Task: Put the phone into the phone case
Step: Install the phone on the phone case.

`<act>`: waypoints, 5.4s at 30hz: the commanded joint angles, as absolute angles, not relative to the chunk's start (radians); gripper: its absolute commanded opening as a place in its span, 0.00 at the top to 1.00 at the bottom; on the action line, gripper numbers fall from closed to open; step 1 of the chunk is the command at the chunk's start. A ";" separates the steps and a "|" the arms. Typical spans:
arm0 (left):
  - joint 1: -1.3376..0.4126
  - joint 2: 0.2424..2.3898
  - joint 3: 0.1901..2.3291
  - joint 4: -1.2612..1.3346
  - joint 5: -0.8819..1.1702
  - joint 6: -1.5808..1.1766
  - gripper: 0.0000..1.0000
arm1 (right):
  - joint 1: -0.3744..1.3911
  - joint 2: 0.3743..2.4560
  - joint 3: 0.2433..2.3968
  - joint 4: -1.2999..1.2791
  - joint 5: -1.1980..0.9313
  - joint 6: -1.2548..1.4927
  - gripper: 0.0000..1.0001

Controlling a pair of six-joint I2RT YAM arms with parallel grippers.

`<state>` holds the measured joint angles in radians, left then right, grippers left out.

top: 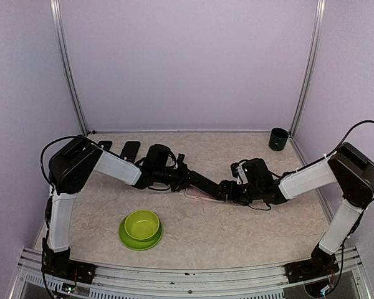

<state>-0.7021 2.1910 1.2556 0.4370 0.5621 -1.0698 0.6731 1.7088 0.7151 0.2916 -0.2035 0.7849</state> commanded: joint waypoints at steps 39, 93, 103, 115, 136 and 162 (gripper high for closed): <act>-0.762 2.279 1.060 0.609 0.440 -1.179 1.00 | 0.732 1.726 0.725 0.320 -0.225 0.843 0.15; -0.810 2.070 1.000 1.130 0.611 -1.163 1.00 | 0.607 1.547 0.530 0.691 -0.580 0.950 0.06; -0.816 2.074 1.005 1.147 0.603 -1.168 1.00 | 0.618 1.585 0.506 0.813 -0.633 1.014 0.09; -0.830 2.100 1.020 1.152 0.599 -1.181 1.00 | 0.633 1.611 0.498 0.872 -0.642 1.046 0.19; -0.827 2.103 1.005 1.138 0.596 -1.168 1.00 | 0.633 1.582 0.484 0.905 -0.706 1.037 0.59; -0.810 2.075 0.970 1.109 0.549 -1.150 1.00 | 0.618 1.470 0.434 0.984 -0.659 1.082 0.29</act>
